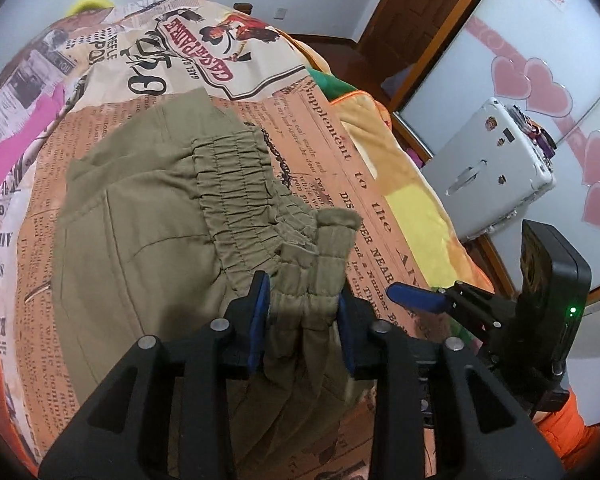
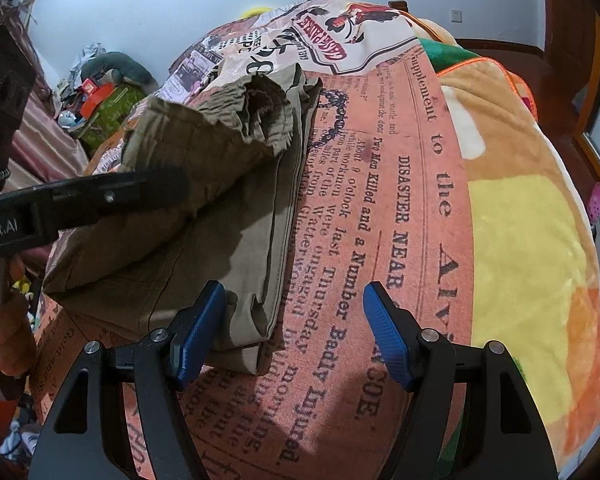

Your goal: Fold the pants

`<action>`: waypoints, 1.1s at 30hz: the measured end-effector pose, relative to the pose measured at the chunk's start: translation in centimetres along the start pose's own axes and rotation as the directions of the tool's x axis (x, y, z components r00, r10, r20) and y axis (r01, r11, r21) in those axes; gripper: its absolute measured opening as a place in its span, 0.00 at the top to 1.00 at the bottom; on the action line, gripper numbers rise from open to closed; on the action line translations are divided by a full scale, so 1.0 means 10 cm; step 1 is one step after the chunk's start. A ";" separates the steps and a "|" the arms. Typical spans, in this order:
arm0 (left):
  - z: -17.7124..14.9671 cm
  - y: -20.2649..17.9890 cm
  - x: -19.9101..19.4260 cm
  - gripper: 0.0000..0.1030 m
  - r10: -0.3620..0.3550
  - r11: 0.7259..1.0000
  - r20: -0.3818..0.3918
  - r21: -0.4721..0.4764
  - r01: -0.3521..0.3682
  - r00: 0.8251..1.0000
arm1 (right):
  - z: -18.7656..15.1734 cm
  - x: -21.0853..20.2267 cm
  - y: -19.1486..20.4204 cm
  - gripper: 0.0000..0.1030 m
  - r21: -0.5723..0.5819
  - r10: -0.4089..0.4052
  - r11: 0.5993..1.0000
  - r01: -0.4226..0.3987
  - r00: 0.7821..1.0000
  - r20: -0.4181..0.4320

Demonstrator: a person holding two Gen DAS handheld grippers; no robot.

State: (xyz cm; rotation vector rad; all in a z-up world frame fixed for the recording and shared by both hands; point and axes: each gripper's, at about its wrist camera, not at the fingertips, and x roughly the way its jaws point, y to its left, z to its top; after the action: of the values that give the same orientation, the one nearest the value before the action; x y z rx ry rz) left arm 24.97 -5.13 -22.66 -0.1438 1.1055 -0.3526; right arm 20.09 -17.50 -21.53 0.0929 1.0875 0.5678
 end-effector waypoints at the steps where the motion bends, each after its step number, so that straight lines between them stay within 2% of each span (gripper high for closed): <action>1: 0.00 0.00 -0.01 0.62 -0.005 1.000 -0.005 0.000 0.005 1.000 | 0.00 -0.01 0.00 0.34 0.001 -0.005 1.000 0.005 1.000 0.002; 4: -0.02 -0.01 -0.03 0.43 0.000 1.000 -0.017 -0.004 0.000 1.000 | 0.02 -0.08 0.01 0.34 0.014 -0.020 1.000 0.020 1.000 0.018; 8: -0.07 -0.02 -0.15 0.42 -0.005 1.000 -0.005 -0.001 0.005 1.000 | 0.04 -0.23 0.00 0.34 0.029 -0.039 0.999 0.037 0.997 0.065; 10: -0.10 -0.01 -0.28 0.41 0.016 1.000 0.033 0.014 -0.017 0.999 | 0.06 -0.32 0.00 0.34 0.028 -0.049 0.999 0.046 0.995 0.090; 15: -0.18 0.20 -0.51 0.33 0.154 0.987 0.114 0.018 -0.157 0.982 | 0.15 -0.49 0.03 0.34 0.002 -0.092 0.996 0.092 0.986 0.137; 17: -0.25 0.34 -0.51 0.33 0.198 0.980 0.095 0.005 -0.199 0.976 | 0.22 -0.53 0.06 0.34 0.000 -0.085 0.996 0.086 0.984 0.155; 23: -0.58 0.53 -0.44 0.33 0.216 0.976 0.047 -0.021 -0.216 0.975 | 0.39 -0.61 0.30 0.34 -0.062 -0.065 0.995 0.080 0.974 0.215; 25: -0.67 0.55 -0.44 0.32 0.219 0.975 0.055 -0.035 -0.218 0.974 | 0.43 -0.55 0.37 0.33 -0.079 -0.053 0.994 0.071 0.976 0.213; 30: -0.70 0.72 -0.54 0.31 0.153 0.983 0.066 -0.116 -0.145 0.986 | 0.41 -0.27 0.49 0.32 -0.111 -0.042 0.992 0.060 0.987 0.156; 33: -0.63 0.82 -0.66 0.31 0.189 0.977 0.096 -0.118 -0.177 0.977 | 0.33 -0.07 0.49 0.32 -0.112 -0.063 0.991 0.074 0.993 0.095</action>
State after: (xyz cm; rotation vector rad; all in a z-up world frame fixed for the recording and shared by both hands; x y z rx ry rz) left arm 18.41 5.24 -22.29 -0.1544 1.0237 -0.1176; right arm 20.77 -12.96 -17.67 -0.0188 0.9632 0.5581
